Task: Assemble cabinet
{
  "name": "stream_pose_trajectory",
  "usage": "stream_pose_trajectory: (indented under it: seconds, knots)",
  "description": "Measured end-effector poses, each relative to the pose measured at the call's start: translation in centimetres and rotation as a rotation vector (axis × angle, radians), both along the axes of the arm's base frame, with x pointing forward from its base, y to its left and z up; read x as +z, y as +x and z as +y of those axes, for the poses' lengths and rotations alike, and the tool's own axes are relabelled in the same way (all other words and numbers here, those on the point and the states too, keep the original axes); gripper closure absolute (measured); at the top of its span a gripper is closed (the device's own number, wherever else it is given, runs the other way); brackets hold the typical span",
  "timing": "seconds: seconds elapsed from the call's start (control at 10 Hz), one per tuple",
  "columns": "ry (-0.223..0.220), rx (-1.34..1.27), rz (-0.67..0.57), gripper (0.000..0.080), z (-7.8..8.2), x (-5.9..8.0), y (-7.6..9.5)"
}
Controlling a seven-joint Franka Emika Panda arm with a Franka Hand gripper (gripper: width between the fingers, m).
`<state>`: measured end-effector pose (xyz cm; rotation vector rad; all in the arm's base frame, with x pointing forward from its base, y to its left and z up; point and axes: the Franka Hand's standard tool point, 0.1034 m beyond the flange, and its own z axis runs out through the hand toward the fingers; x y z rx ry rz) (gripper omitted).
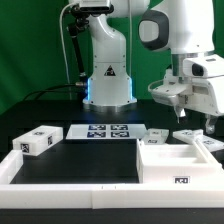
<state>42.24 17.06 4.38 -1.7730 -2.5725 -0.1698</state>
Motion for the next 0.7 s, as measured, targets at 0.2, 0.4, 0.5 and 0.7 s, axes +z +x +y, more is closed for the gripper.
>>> stream_pose_trajectory:
  seconds: [0.2,0.4,0.5,0.7]
  knots:
    - [0.0,0.001,0.002,0.0002,0.0,0.0,-0.1]
    - [0.008,0.024,0.014,0.0002,0.7,-0.6,-1.5]
    - [0.015,0.039,0.02,0.0002,1.0,-1.1,-2.3]
    - [0.026,0.042,0.034,0.0002,1.3,-2.0,-3.3]
